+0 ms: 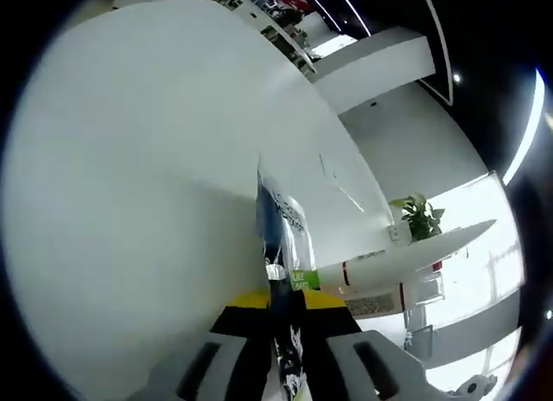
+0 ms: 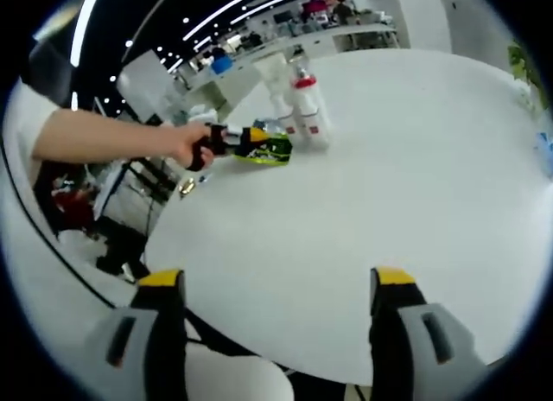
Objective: Arrange the skincare products in the storage area until every visible bottle or jar stands upright without overlapping.
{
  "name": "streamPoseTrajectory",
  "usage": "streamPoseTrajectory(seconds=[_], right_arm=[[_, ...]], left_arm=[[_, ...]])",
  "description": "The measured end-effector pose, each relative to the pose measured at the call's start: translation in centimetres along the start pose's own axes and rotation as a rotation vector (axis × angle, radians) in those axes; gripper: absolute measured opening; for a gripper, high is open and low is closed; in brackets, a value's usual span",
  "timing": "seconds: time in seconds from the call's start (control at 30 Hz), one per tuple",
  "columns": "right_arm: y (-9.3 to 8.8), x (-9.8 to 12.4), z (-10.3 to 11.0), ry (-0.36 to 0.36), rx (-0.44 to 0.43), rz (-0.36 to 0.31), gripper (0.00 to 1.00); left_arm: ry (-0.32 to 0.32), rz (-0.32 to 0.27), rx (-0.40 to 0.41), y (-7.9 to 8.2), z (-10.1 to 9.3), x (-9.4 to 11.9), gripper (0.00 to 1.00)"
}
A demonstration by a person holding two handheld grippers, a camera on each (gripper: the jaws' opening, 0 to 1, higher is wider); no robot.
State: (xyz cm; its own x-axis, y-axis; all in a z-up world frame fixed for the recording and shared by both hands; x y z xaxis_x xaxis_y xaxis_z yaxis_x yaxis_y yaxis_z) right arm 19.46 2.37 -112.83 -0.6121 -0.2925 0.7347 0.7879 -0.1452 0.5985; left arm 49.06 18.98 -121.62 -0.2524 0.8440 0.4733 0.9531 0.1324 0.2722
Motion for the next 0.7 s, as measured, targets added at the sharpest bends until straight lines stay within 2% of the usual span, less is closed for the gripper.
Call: streamPoseTrajectory(seconds=[0.13,0.43,0.6,0.7], right_arm=[[0.1,-0.3,0.0,0.015,0.004,0.001,0.86],[-0.1,-0.5,0.7,0.075,0.019,0.014,0.85],[-0.3,-0.5,0.3,0.089,0.025,0.021,0.85],[-0.4,-0.6,0.0,0.091,0.022,0.022,0.85]], left_arm=[[0.007,0.007,0.006,0.0,-0.3,0.1,0.12],[0.046,0.02,0.003,0.2,-0.6,1.1,0.25],[0.089,0.048,-0.036,0.2,-0.8,1.2,0.3],[0.123,0.085,-0.1,0.2,-0.9,1.5,0.32]])
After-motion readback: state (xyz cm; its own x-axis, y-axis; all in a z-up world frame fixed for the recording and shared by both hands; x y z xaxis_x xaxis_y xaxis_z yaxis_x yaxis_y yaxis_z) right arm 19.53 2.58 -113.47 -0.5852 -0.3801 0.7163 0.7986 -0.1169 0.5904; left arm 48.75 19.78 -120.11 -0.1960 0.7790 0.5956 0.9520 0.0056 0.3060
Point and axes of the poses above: the point that each gripper's makers call its tool centre point, and the gripper's own axes: x roughly backward along the fingers, z roughly to its left, y roughly out of its top, the point moved 5 cm from there along x, roughly backward along the fingers, and after that the axes turned 7 degrees about -y, right-handed, at the moved point
